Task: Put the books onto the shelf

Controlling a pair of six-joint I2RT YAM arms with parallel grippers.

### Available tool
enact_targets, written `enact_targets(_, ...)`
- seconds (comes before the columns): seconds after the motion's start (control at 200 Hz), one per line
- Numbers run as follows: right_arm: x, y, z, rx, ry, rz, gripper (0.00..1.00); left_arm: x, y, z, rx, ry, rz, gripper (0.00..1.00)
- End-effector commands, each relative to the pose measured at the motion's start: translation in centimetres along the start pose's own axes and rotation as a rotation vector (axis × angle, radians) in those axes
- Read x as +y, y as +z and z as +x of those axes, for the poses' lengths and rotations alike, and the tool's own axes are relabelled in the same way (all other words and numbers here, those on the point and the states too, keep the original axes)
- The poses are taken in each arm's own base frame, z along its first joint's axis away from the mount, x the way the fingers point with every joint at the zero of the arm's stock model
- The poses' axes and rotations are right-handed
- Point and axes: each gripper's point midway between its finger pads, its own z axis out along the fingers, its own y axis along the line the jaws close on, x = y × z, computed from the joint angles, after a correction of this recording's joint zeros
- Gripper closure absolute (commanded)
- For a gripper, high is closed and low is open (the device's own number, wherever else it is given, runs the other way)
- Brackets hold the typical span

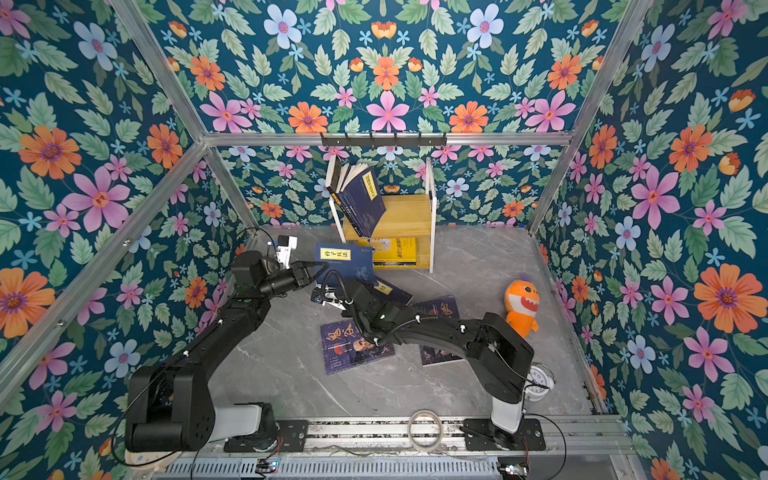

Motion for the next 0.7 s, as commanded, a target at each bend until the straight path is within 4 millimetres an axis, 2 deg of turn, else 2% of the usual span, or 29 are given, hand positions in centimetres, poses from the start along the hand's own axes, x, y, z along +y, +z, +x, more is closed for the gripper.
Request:
enact_targets(0.0, -0.9, -0.2, 0.5, 0.011, 0.05, 0.035, 1.0, -1.1, -0.2, -0.6, -0.007, 0.064, 0.039, 0.57)
enact_targets(0.125, -0.4, -0.3, 2.0, 0.033, 0.088, 0.026, 1.0, -0.8, -0.3, -1.4, -0.018, 0.088, -0.001, 0.37)
enact_targets(0.235, -0.2, -0.8, 2.8, 0.037, 0.113, 0.018, 1.0, 0.0, -1.1, -2.2, -0.047, 0.107, -0.037, 0.28)
enact_targets(0.515, -0.6, -2.0, 4.7, 0.05, 0.208, 0.007, 1.0, 1.6, -2.5, -3.4, -0.095, 0.163, -0.112, 0.22)
enact_targets(0.53, -1.6, -2.8, 4.2, 0.026, 0.228, 0.02, 1.0, 1.7, -2.6, -3.5, -0.098, 0.165, -0.12, 0.22)
enact_targets(0.695, -4.2, -5.0, 4.1, -0.06, 0.409, 0.012, 1.0, 3.7, -3.5, -3.8, -0.117, 0.15, -0.205, 0.18)
